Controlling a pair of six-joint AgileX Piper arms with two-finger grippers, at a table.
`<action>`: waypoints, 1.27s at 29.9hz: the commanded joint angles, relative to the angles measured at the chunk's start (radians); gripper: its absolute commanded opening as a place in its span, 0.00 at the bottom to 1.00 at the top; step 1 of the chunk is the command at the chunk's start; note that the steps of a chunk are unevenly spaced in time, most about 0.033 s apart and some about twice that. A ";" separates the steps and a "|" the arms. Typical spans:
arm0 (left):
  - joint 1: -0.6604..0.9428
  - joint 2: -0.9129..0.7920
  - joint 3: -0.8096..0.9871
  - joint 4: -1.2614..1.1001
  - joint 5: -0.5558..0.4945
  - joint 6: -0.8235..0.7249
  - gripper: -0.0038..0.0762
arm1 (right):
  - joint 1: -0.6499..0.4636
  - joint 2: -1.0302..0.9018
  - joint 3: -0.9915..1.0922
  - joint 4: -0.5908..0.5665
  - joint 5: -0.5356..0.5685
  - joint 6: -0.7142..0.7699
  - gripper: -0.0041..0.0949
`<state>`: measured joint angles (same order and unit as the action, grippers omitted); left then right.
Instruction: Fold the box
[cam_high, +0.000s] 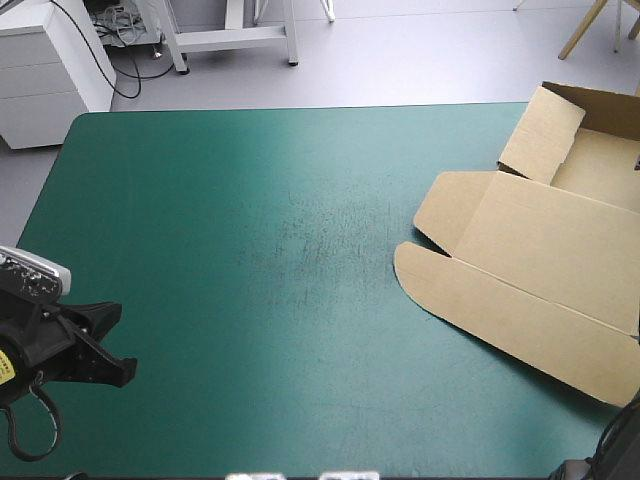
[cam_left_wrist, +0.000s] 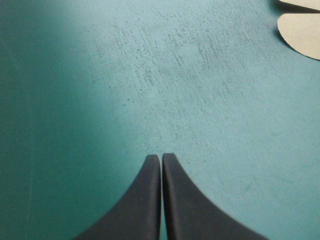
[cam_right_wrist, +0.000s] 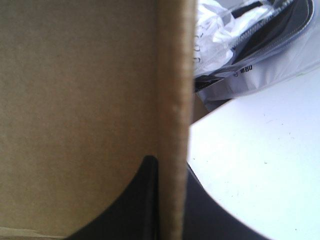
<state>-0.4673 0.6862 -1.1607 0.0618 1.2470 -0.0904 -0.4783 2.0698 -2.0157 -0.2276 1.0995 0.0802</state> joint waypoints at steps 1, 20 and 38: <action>-0.005 0.003 -0.020 -0.005 -0.033 -0.005 0.04 | -0.025 -0.054 -0.034 -0.020 -0.022 -0.021 0.05; -0.005 0.003 -0.020 -0.003 0.011 -0.005 0.04 | -0.036 -0.195 -0.039 0.294 0.105 -0.174 0.77; -0.005 -0.036 0.011 -0.005 -0.077 0.025 0.04 | 0.384 -0.763 0.319 0.506 -0.054 -0.352 0.04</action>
<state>-0.4673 0.6690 -1.1487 0.0623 1.2444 -0.0679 -0.1708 1.4253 -1.7832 0.2670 1.1695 -0.2415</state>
